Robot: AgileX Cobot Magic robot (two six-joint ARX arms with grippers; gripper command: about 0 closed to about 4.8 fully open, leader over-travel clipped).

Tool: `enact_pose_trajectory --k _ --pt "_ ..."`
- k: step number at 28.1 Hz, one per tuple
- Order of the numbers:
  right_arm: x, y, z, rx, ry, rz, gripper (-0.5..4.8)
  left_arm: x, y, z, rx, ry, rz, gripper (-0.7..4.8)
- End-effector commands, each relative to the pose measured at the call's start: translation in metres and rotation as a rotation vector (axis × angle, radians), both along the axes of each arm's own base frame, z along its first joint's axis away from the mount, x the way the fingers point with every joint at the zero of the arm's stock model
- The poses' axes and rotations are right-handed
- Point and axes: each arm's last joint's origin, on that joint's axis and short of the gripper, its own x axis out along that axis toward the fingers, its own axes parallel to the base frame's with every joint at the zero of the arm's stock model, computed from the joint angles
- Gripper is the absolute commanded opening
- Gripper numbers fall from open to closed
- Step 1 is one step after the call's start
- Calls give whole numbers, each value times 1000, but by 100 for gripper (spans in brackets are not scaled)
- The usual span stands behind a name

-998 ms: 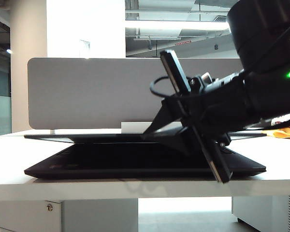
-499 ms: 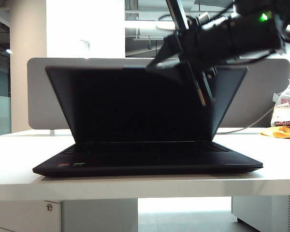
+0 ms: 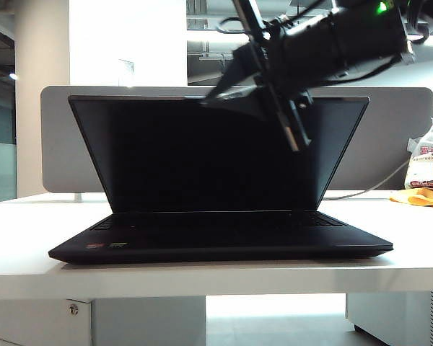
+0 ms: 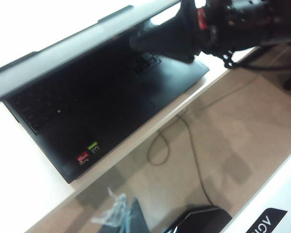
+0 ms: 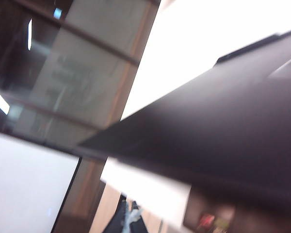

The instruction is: Open the lid of the laptop and use the keypad to enter the password "123".

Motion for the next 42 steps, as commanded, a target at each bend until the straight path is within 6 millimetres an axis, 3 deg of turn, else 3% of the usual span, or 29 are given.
enact_pose_trajectory --k 1,6,9,15,19,31,42 --pt "-13 5 5 -89 -63 89 -2 2 -2 2 -9 -20 -5 -6" --pt "-14 -20 -13 -470 -61 6 -2 3 -3 2 -9 -25 -6 -6" --pt "-7 -30 -14 -573 -114 -77 -2 3 -3 2 -10 -27 -6 -6" --pt "5 -31 10 -694 -237 -112 -2 6 -6 1 2 -12 -6 -6" --pt "9 -30 21 -743 -284 -136 -2 7 -6 0 3 -10 -6 -6" --pt "18 -28 31 -792 -335 -180 -2 8 -8 2 -15 -17 -19 -6" --pt "41 -19 47 -817 -381 -185 -2 9 -10 1 -18 4 -44 -6"
